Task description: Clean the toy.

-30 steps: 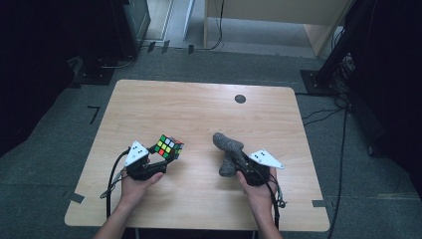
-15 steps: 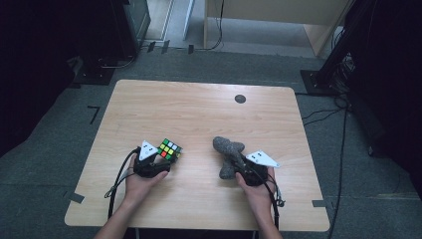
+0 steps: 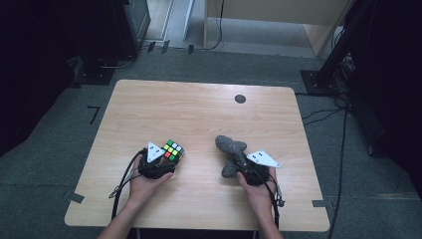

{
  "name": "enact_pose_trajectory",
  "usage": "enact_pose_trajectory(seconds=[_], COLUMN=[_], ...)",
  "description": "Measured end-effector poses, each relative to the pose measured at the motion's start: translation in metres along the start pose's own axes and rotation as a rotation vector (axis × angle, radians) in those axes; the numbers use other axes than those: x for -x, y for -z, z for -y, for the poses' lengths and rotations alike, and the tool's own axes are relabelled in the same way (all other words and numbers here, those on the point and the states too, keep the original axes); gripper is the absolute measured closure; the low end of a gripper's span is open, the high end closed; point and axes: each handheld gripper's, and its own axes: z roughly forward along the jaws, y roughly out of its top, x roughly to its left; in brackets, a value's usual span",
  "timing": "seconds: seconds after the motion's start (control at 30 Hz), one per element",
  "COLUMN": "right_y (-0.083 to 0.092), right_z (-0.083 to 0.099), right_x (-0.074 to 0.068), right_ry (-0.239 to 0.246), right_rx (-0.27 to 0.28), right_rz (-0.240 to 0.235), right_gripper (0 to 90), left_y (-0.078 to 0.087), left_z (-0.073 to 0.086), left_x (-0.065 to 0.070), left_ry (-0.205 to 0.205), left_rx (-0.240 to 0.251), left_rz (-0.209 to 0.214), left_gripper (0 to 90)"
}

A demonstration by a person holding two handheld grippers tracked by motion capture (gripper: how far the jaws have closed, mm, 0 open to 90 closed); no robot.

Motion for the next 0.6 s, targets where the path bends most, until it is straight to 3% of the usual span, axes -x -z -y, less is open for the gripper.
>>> enact_pose_trajectory(seconds=[0.23,0.4,0.6], right_y=[0.000,-0.004,-0.011], right_z=[0.001,0.004,0.011], right_x=[0.011,0.012,0.015], right_ry=[-0.016,0.035,0.034], right_rx=[-0.016,-0.060,-0.105], right_rz=[0.076,0.107,0.106], right_gripper=[70.1,70.1,71.6], left_y=[-0.005,-0.011,-0.014], left_z=[-0.002,-0.005,-0.006], left_x=[0.005,0.011,0.011], left_ry=[0.028,0.024,0.025], left_rx=[0.016,0.019,0.026], left_rz=[-0.019,-0.014,-0.007], left_gripper=[33.8,33.9,34.0])
